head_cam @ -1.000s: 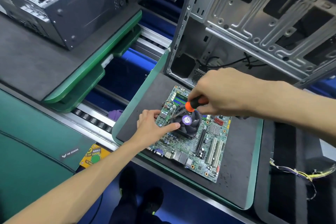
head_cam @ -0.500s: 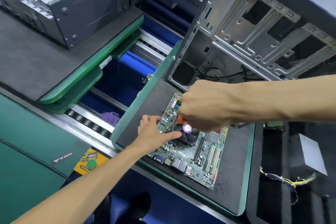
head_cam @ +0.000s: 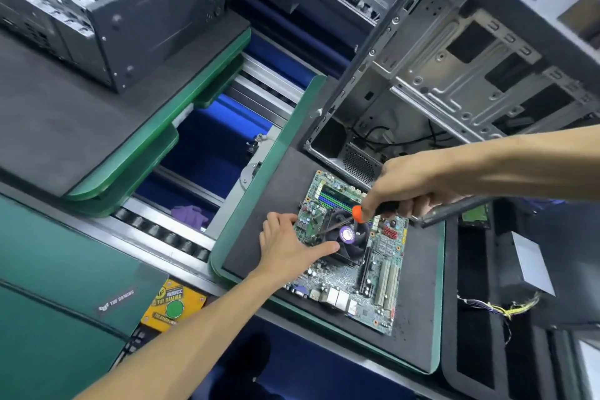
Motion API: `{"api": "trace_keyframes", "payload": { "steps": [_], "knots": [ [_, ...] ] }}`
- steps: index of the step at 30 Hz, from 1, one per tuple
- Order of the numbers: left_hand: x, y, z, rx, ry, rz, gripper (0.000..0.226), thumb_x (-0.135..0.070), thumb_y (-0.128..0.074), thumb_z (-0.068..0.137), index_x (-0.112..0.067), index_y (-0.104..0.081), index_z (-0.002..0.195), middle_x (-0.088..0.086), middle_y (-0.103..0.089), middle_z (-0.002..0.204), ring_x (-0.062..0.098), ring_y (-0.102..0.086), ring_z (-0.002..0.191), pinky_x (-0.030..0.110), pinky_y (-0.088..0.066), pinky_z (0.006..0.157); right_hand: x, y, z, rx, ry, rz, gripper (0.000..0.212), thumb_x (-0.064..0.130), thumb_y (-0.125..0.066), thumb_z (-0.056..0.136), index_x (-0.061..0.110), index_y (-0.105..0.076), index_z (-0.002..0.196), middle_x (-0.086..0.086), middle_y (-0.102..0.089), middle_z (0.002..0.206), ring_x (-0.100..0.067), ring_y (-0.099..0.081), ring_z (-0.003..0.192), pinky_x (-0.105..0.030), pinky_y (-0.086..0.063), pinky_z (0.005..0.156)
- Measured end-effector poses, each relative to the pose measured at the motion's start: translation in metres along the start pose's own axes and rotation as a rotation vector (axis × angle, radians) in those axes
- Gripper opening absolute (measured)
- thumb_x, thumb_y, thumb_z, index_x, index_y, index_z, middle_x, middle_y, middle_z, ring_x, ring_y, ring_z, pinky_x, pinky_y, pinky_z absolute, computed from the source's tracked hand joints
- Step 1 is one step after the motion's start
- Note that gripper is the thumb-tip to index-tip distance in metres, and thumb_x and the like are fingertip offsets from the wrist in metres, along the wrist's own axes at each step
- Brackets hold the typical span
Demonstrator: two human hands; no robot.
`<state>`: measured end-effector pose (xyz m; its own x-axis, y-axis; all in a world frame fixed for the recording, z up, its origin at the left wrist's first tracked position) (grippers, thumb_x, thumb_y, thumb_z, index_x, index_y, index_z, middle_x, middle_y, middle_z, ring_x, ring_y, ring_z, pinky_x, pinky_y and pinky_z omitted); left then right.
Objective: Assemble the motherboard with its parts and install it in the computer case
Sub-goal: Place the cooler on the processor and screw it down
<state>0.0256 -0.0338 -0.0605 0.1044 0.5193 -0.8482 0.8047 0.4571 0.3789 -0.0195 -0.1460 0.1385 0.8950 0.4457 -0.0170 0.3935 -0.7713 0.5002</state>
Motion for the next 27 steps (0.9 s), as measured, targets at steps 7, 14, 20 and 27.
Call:
{"api": "trace_keyframes", "payload": {
  "steps": [7,14,20,27],
  "knots": [
    [0.001,-0.002,0.002,-0.04,-0.012,0.015,0.115,-0.096,-0.052,0.042,-0.023,-0.04,0.131,-0.01,-0.027,0.114,0.006,-0.023,0.111,0.027,-0.022,0.1,0.041,-0.03,-0.04,-0.431,0.687,-1.388,0.018,0.029,-0.048,0.098,0.016,-0.059,0.093,-0.003,-0.062,0.077,-0.03,-0.058,0.066,-0.033,-0.039,0.056],
    [0.003,-0.003,0.001,-0.054,-0.026,0.012,0.111,-0.092,-0.058,0.047,-0.022,-0.04,0.132,-0.01,-0.027,0.115,0.007,-0.024,0.112,0.03,-0.025,0.103,0.026,-0.026,-0.025,-0.395,0.427,-0.955,0.04,0.039,-0.05,0.099,0.014,-0.05,0.067,0.0,-0.044,0.054,-0.017,-0.038,0.042,-0.029,-0.036,0.044],
    [-0.001,-0.001,-0.001,-0.057,-0.045,0.025,0.104,-0.087,-0.064,0.055,-0.021,-0.04,0.132,-0.009,-0.027,0.115,0.01,-0.027,0.116,0.029,-0.022,0.102,-0.017,-0.053,-0.009,0.193,-0.232,0.458,0.03,0.021,-0.04,0.104,0.004,-0.056,0.085,0.003,-0.041,0.05,-0.003,-0.029,0.031,-0.013,-0.016,0.026],
    [-0.003,0.0,-0.002,-0.018,-0.02,0.026,0.108,-0.09,-0.062,0.054,-0.022,-0.039,0.134,-0.009,-0.027,0.118,0.014,-0.028,0.125,0.034,-0.024,0.109,-0.002,-0.033,-0.01,0.191,-0.105,0.108,0.016,0.012,-0.056,0.099,0.006,-0.059,0.084,-0.003,-0.05,0.058,-0.006,-0.033,0.037,-0.013,-0.022,0.028]
  ]
}}
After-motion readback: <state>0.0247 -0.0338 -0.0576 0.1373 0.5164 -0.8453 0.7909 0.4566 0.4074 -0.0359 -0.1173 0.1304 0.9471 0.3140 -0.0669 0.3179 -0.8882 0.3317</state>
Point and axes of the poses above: each hand's wrist, its own z-axis towards the middle knuckle, its own y-axis out of the back of the hand, x = y × z, the point moved 8 cm from there along z, towards the middle knuckle
